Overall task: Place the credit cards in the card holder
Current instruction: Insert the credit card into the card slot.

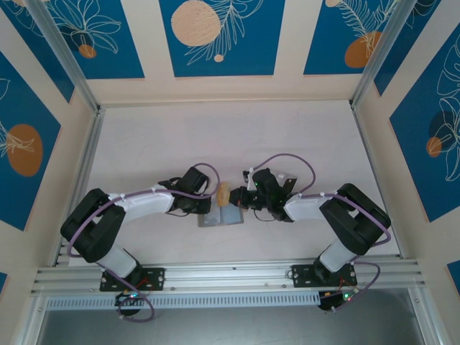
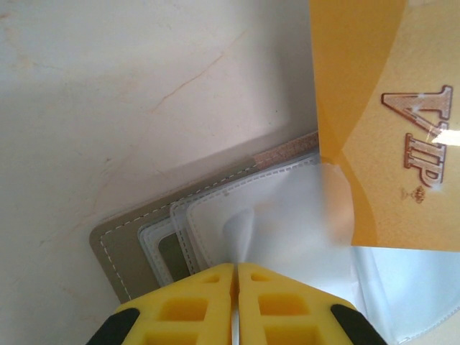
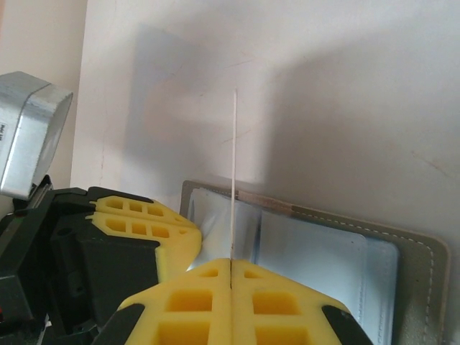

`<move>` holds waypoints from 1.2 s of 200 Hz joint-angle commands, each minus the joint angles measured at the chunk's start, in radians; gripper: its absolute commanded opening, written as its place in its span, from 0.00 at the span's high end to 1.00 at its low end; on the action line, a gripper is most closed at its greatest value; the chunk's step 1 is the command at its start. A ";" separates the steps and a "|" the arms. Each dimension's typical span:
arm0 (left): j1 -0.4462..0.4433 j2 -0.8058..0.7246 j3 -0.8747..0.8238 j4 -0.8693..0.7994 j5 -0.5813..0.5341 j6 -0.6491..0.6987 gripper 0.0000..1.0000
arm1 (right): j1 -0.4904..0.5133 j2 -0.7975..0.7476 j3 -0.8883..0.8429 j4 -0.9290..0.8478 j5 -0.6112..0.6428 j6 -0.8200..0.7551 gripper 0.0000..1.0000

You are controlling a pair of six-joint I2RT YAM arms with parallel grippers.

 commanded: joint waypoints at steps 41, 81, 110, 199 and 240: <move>0.003 0.033 -0.043 -0.120 0.004 -0.008 0.91 | 0.012 0.029 0.006 0.032 -0.027 -0.007 1.00; 0.003 0.038 -0.041 -0.118 0.003 -0.011 0.91 | 0.049 0.009 -0.047 0.040 -0.010 0.028 1.00; 0.003 0.038 -0.041 -0.115 0.002 -0.010 0.91 | 0.073 -0.036 -0.106 0.023 0.022 0.053 1.00; 0.003 0.023 -0.049 -0.113 0.001 -0.014 0.87 | 0.134 -0.026 -0.127 0.002 0.044 0.077 1.00; 0.003 0.017 -0.055 -0.109 0.005 -0.021 0.84 | 0.118 0.009 -0.070 -0.045 0.003 0.030 1.00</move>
